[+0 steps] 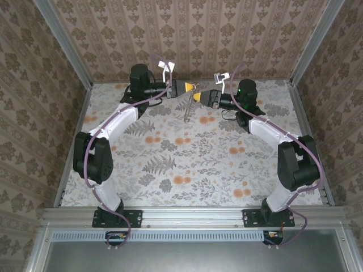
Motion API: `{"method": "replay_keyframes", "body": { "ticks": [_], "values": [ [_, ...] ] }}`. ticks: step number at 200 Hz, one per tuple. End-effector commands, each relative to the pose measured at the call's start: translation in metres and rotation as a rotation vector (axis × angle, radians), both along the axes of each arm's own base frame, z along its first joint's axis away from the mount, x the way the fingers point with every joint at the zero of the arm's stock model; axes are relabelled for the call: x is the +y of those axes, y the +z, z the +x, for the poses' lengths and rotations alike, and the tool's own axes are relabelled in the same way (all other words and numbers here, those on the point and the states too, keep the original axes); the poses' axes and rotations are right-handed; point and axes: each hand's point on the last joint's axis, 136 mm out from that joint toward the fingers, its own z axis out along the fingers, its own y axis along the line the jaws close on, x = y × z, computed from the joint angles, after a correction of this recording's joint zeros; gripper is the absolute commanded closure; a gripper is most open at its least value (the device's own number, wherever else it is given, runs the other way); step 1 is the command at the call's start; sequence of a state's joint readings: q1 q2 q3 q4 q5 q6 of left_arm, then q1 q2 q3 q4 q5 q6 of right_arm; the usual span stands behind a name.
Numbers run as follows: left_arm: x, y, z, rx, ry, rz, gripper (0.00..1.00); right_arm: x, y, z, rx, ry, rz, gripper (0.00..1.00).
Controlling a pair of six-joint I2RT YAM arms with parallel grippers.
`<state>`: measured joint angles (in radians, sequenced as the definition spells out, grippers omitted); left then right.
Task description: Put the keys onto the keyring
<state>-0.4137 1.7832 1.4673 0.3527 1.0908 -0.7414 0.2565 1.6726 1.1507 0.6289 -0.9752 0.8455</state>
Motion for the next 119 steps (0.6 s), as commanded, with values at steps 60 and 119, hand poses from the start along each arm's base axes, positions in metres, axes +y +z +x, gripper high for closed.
{"method": "replay_keyframes", "body": {
  "ticks": [60,119],
  "values": [
    [0.002,0.024,-0.005,-0.058,0.013,-0.048,1.00,0.009,0.005,-0.007,-0.033,-0.027,-0.013,0.56],
    [0.006,0.025,-0.002,-0.055,0.052,-0.055,1.00,0.010,0.003,-0.012,-0.028,-0.022,-0.014,0.94]
  ]
}}
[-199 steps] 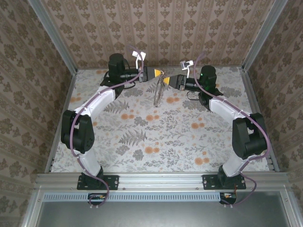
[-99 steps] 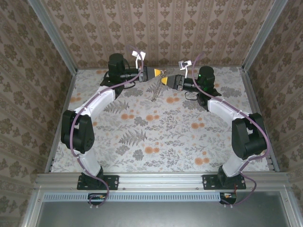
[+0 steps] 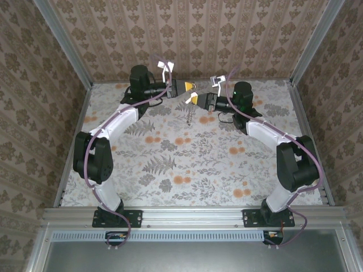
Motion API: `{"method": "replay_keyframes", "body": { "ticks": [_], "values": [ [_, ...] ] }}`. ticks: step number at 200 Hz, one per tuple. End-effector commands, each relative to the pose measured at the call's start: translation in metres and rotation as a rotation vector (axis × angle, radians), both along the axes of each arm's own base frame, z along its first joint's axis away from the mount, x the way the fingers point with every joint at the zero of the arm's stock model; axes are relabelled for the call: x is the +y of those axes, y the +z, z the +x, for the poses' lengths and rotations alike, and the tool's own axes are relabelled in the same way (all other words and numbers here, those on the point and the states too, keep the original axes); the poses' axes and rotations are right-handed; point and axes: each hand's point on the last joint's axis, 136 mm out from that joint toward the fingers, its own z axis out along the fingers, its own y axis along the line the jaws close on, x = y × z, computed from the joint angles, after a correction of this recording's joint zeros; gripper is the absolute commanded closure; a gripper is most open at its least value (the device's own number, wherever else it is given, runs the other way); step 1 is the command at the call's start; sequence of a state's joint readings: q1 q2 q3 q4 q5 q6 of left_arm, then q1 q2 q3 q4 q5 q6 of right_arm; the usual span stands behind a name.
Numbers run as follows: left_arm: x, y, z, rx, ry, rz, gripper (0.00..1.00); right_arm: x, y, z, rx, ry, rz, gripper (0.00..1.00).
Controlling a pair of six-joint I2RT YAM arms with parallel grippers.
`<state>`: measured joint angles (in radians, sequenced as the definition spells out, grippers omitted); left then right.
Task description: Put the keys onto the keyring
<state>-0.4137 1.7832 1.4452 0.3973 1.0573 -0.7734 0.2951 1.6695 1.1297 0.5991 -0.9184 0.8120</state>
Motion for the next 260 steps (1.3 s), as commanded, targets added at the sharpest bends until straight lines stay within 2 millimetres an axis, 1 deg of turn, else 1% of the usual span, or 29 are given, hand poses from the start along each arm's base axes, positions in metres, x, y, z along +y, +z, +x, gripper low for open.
{"method": "replay_keyframes", "body": {
  "ticks": [1,11,36,68,96,125,163,176,189,199,205,220,238,251,260],
  "values": [
    [0.005,0.027,-0.007,-0.068,0.018,-0.043,1.00,-0.001,0.016,-0.009,-0.044,-0.003,0.010,0.95],
    [0.006,0.027,-0.007,-0.066,0.025,-0.045,1.00,0.000,0.017,-0.011,-0.045,0.001,0.009,1.00],
    [0.007,0.026,-0.007,-0.065,0.030,-0.055,1.00,0.006,0.021,-0.016,-0.055,0.022,0.007,1.00],
    [0.006,0.024,-0.007,-0.056,0.031,-0.069,1.00,0.020,0.026,-0.020,-0.070,0.062,-0.006,1.00],
    [0.004,0.021,-0.009,-0.049,0.032,-0.077,1.00,0.030,0.022,-0.017,-0.058,0.079,-0.014,1.00],
    [0.000,0.018,-0.011,-0.041,0.026,-0.079,1.00,0.033,0.014,-0.011,-0.035,0.076,-0.013,1.00],
    [0.002,0.018,-0.009,-0.041,0.036,-0.083,1.00,0.030,0.009,-0.013,-0.021,0.065,-0.032,1.00],
    [0.003,0.020,-0.008,-0.044,0.041,-0.086,1.00,0.025,0.006,-0.016,-0.011,0.054,-0.045,0.88],
    [0.004,0.021,-0.007,-0.049,0.046,-0.091,1.00,0.020,0.003,-0.021,-0.006,0.048,-0.059,0.79],
    [0.006,0.022,-0.006,-0.050,0.051,-0.093,1.00,0.014,0.000,-0.024,0.001,0.038,-0.071,0.70],
    [0.006,0.022,-0.005,-0.051,0.053,-0.094,1.00,0.010,-0.001,-0.027,0.004,0.029,-0.079,0.66],
    [0.008,0.024,-0.004,-0.055,0.061,-0.098,1.00,-0.001,-0.004,-0.033,0.009,0.006,-0.093,0.61],
    [0.009,0.026,-0.004,-0.061,0.062,-0.102,1.00,-0.015,-0.006,-0.040,0.010,-0.031,-0.111,0.57],
    [0.010,0.027,-0.003,-0.067,0.066,-0.104,1.00,-0.022,-0.003,-0.043,0.004,-0.058,-0.116,0.56],
    [0.011,0.027,-0.003,-0.072,0.072,-0.107,1.00,-0.029,0.003,-0.045,-0.004,-0.088,-0.115,0.56]
  ]
}}
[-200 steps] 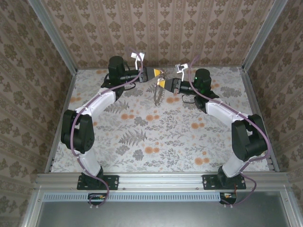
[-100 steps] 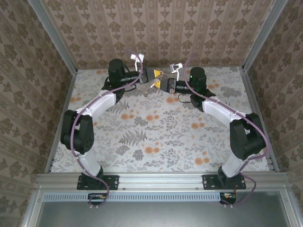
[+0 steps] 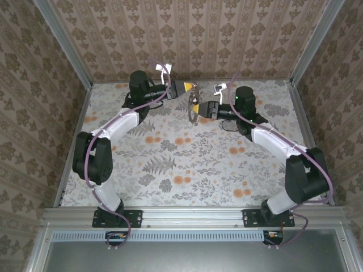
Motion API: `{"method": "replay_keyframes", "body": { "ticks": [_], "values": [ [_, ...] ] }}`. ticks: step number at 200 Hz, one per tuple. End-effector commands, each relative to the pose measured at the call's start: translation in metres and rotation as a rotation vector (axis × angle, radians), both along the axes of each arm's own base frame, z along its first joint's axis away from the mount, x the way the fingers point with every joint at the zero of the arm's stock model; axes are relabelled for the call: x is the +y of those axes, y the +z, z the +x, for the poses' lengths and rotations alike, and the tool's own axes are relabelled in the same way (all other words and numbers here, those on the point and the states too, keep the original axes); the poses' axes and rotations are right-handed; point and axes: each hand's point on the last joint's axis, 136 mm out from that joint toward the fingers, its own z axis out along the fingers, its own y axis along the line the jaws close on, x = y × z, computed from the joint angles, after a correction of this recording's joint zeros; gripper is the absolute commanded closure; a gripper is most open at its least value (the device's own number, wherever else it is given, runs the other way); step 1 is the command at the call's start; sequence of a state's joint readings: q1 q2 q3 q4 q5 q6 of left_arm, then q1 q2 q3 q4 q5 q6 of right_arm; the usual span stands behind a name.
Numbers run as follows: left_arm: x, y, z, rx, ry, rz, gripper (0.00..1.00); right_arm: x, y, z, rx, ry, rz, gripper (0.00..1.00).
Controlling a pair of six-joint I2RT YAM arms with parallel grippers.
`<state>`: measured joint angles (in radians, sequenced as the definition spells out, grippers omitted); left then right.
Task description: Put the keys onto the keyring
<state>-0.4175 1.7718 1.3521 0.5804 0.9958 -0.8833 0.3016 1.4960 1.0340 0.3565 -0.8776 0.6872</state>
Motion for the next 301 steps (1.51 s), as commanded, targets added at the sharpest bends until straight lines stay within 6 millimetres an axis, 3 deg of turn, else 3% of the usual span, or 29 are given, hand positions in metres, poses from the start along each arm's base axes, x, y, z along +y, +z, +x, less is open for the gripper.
{"method": "replay_keyframes", "body": {
  "ticks": [1,11,16,62,93,100,149,231,301],
  "values": [
    [0.008,0.030,-0.007,-0.090,0.019,-0.049,1.00,-0.016,0.014,-0.007,-0.047,-0.064,-0.019,0.56],
    [0.009,0.030,-0.006,-0.091,0.022,-0.051,1.00,-0.020,0.015,-0.003,-0.039,-0.102,-0.021,0.55],
    [0.009,0.030,-0.006,-0.091,0.023,-0.052,1.00,-0.024,0.030,-0.007,-0.070,-0.119,-0.007,0.55],
    [0.008,0.029,-0.005,-0.086,0.030,-0.075,1.00,-0.044,0.079,0.015,-0.108,-0.322,0.111,0.57],
    [0.009,0.031,-0.005,-0.084,0.028,-0.088,1.00,-0.042,0.099,0.029,-0.113,-0.335,0.183,0.57],
    [0.009,0.031,-0.006,-0.085,0.027,-0.091,1.00,-0.038,0.088,0.039,-0.085,-0.333,0.185,0.57],
    [0.008,0.032,-0.006,-0.081,0.026,-0.095,1.00,-0.024,0.090,0.055,-0.073,-0.310,0.244,0.61],
    [0.008,0.033,-0.006,-0.084,0.026,-0.096,1.00,0.002,0.087,0.062,-0.060,-0.256,0.251,0.66],
    [0.008,0.033,-0.008,-0.084,0.026,-0.097,1.00,0.009,0.086,0.063,-0.056,-0.241,0.252,0.70]
  ]
}}
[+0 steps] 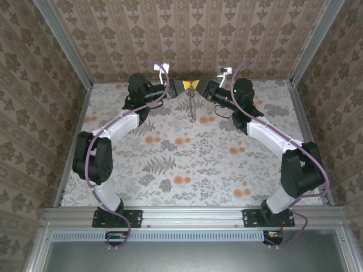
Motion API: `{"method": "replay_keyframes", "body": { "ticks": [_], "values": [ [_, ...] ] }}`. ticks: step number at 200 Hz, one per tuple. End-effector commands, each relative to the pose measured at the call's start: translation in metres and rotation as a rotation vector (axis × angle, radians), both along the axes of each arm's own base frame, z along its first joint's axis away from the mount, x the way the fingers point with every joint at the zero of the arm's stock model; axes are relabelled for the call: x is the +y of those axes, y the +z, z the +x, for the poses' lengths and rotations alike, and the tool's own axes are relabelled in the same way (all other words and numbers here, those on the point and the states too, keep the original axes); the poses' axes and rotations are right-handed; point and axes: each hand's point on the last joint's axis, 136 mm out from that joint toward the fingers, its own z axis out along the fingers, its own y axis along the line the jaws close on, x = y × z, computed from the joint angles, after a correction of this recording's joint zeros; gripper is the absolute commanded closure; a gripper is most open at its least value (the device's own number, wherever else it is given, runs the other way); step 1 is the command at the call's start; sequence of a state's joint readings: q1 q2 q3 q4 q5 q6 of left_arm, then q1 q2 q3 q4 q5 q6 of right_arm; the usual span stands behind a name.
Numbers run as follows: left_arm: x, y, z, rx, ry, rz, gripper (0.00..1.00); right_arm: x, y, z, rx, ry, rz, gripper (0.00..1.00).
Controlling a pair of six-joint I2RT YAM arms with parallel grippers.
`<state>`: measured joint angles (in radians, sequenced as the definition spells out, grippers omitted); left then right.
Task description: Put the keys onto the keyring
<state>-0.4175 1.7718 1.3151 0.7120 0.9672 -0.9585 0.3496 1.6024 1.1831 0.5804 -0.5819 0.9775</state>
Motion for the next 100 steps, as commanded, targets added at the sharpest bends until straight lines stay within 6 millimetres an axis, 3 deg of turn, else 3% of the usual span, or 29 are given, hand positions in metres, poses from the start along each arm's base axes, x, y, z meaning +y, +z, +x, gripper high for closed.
{"method": "replay_keyframes", "body": {
  "ticks": [1,75,100],
  "values": [
    [0.006,0.026,-0.009,-0.073,0.005,-0.042,1.00,0.004,0.024,0.000,-0.060,0.010,0.034,0.70],
    [0.006,0.026,-0.009,-0.073,0.004,-0.040,1.00,0.014,0.029,0.000,-0.072,0.041,0.040,0.79],
    [0.006,0.026,-0.009,-0.071,0.006,-0.037,1.00,0.015,0.029,0.000,-0.074,0.045,0.042,0.91]
  ]
}}
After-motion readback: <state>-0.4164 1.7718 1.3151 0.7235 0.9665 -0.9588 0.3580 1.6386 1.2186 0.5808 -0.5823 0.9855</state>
